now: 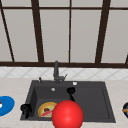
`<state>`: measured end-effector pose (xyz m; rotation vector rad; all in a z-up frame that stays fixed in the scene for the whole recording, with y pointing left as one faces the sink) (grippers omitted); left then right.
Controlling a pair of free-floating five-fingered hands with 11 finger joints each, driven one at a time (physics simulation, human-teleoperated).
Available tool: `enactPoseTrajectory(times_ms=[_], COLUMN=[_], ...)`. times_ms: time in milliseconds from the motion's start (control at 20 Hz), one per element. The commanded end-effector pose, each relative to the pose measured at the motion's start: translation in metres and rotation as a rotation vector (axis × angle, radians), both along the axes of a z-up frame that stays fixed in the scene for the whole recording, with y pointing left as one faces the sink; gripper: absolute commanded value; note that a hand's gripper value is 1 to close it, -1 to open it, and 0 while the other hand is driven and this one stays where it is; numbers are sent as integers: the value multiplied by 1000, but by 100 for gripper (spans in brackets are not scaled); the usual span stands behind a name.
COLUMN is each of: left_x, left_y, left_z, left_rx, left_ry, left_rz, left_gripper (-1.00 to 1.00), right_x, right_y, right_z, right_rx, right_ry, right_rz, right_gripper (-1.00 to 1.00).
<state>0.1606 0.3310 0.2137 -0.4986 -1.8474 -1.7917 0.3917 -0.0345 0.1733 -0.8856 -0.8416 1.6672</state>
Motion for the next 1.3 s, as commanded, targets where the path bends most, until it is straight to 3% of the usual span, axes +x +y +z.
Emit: enactPoseTrajectory(times_ms=[0,400,1250], left_x=[0,0,0], left_y=[0,0,0], left_z=[0,0,0], left_rx=[0,0,0], left_ry=[0,0,0], left_rz=[0,0,0], left_gripper=[0,0,0], right_x=[0,-15,-51], right_y=[-6,-37,-135], right_z=[0,1,2], right_rx=[8,63,110], right_ry=[-3,-3,-5], right_rz=[0,2,-22], right_gripper=[-100,-100,-100])
